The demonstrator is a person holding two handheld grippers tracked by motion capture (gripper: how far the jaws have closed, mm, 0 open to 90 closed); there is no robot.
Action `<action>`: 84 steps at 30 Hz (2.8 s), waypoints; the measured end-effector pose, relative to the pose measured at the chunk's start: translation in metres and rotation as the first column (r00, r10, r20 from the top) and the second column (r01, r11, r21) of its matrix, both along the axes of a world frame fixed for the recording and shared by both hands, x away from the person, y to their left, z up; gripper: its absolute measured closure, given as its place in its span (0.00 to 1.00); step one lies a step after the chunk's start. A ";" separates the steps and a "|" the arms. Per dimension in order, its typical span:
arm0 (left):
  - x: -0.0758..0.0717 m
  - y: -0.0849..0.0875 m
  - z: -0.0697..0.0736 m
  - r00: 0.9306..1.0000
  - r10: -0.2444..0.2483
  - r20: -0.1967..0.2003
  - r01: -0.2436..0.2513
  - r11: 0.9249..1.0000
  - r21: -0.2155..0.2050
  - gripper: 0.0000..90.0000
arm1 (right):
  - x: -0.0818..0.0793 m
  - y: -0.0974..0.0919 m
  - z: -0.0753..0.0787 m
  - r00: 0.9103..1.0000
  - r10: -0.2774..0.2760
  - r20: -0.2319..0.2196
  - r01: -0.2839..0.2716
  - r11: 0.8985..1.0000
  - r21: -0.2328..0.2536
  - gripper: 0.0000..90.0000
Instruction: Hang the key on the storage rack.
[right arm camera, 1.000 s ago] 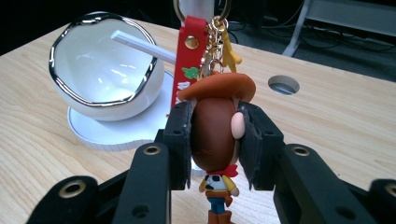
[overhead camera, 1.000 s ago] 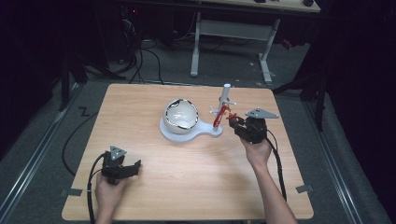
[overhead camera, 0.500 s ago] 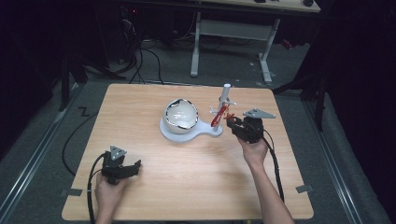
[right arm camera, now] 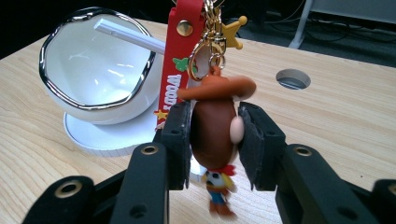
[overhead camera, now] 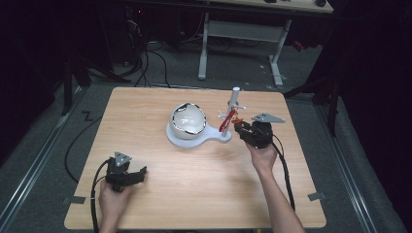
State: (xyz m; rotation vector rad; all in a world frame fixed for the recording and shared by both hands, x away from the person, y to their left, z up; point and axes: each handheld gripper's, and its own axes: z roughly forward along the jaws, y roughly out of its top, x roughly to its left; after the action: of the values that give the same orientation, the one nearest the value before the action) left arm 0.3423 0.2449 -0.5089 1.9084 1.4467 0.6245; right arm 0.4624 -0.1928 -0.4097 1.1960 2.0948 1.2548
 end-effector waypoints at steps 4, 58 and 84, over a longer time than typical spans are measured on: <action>0.000 0.000 0.000 1.000 0.000 0.000 0.000 1.000 0.000 0.21 | -0.001 -0.002 0.001 1.000 -0.004 0.005 0.004 1.000 0.007 0.70; 0.000 0.000 0.000 1.000 0.000 0.000 0.000 1.000 0.000 0.21 | -0.049 -0.056 0.001 0.997 -0.064 0.047 0.061 0.996 0.069 0.56; 0.000 0.000 0.000 1.000 0.000 0.000 0.000 1.000 0.001 0.21 | -0.066 -0.077 -0.013 0.995 -0.100 0.030 0.097 0.992 0.084 0.56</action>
State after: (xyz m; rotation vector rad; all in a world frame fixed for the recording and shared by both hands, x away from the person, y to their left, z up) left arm 0.3423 0.2448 -0.5089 1.9089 1.4471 0.6250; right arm 0.3959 -0.2701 -0.4225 1.2875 1.9516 1.3184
